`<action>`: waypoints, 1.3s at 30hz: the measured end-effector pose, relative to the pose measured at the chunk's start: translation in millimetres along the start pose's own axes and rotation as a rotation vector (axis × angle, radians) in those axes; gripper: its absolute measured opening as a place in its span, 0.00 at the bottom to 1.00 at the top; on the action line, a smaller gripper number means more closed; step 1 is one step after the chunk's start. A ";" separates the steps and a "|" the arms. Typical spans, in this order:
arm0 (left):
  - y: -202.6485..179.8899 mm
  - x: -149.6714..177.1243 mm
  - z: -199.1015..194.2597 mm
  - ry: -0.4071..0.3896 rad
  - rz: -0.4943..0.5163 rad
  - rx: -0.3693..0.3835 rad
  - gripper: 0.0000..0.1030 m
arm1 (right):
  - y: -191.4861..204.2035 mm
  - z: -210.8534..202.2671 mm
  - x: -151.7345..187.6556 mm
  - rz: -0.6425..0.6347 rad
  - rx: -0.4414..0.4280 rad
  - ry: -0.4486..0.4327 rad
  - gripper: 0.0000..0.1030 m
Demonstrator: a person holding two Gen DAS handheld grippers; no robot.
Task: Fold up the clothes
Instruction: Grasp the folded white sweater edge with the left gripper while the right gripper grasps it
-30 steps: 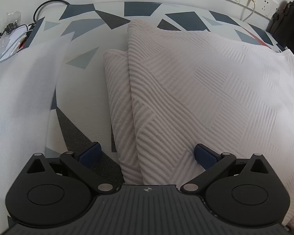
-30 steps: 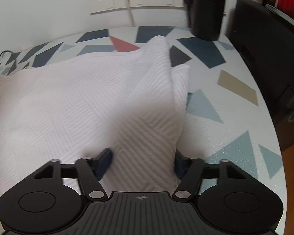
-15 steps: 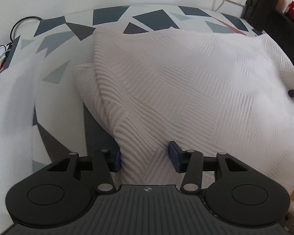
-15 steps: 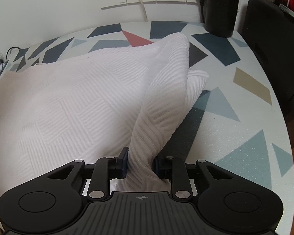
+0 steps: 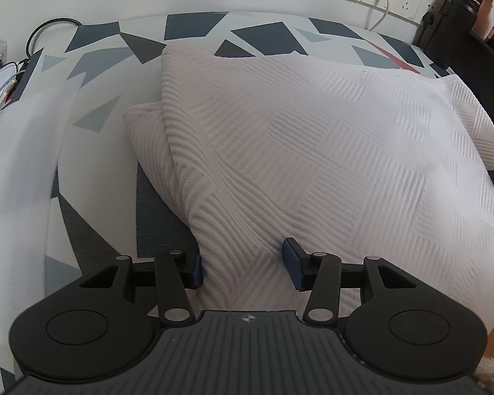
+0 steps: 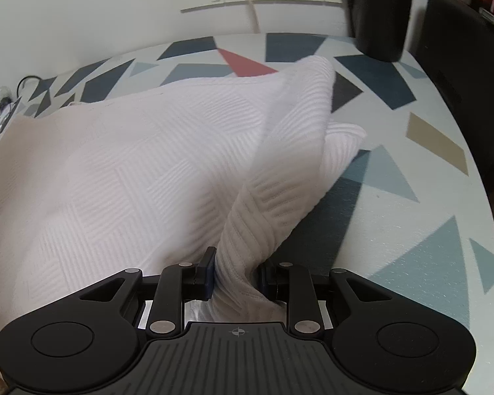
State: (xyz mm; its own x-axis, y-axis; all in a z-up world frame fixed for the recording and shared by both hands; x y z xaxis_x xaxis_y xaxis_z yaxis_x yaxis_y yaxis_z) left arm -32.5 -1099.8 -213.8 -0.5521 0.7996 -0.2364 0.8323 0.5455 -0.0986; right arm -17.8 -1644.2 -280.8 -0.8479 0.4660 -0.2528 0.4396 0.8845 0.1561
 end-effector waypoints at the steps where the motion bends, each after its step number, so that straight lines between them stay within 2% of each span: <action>1: 0.0 0.0 0.2 0.000 -0.002 -0.002 0.47 | 1.7 0.3 -0.3 -0.002 -0.001 0.000 0.22; 18: -2.1 -0.8 0.1 0.003 -0.035 -0.001 0.48 | 4.0 0.5 0.8 0.023 -0.002 -0.004 0.22; 22: -6.1 -0.5 0.4 0.015 -0.059 0.008 0.52 | 10.8 1.5 0.3 0.017 -0.003 0.004 0.22; 25: -13.0 -0.5 1.6 0.026 -0.059 0.018 0.61 | 21.7 2.9 -0.5 0.001 -0.001 0.014 0.22; 29: -19.5 1.1 2.5 0.020 -0.045 0.008 0.61 | 38.4 5.0 -0.5 -0.036 0.009 0.026 0.22; 30: -19.9 1.7 2.2 0.018 -0.038 0.005 0.61 | 41.5 5.2 -0.3 -0.043 0.017 0.027 0.22; 32: -13.0 2.4 -1.4 0.015 -0.024 0.005 0.42 | 42.9 5.1 -0.4 -0.052 0.025 0.027 0.22; 34: -1.3 3.4 -6.0 0.018 -0.047 0.039 0.33 | 41.8 5.0 -0.3 -0.049 0.014 0.028 0.22; 37: 15.4 6.3 -9.9 0.025 -0.097 0.063 0.31 | 39.4 5.0 -0.2 -0.035 -0.003 0.027 0.22; 39: 21.4 9.3 -9.8 0.033 -0.126 0.076 0.36 | 39.4 5.1 0.2 -0.036 -0.002 0.023 0.22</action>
State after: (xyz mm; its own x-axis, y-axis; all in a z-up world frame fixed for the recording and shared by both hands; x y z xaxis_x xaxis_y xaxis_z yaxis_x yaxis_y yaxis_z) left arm -20.3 -1078.2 -208.6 -0.6528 0.7343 -0.1859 0.7569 0.6225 -0.1989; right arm 0.8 -1609.2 -279.5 -0.8697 0.4333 -0.2364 0.4081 0.9006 0.1494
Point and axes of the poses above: each gripper's, at about its wrist camera, not at the fingertips, and z roughly the way its jaws point, y to its left, x to its underside, the point moved 8 cm from there along z, roughly the way its jaws point, and after that the axes turned 15 degrees about y, right-handed, at the moved point
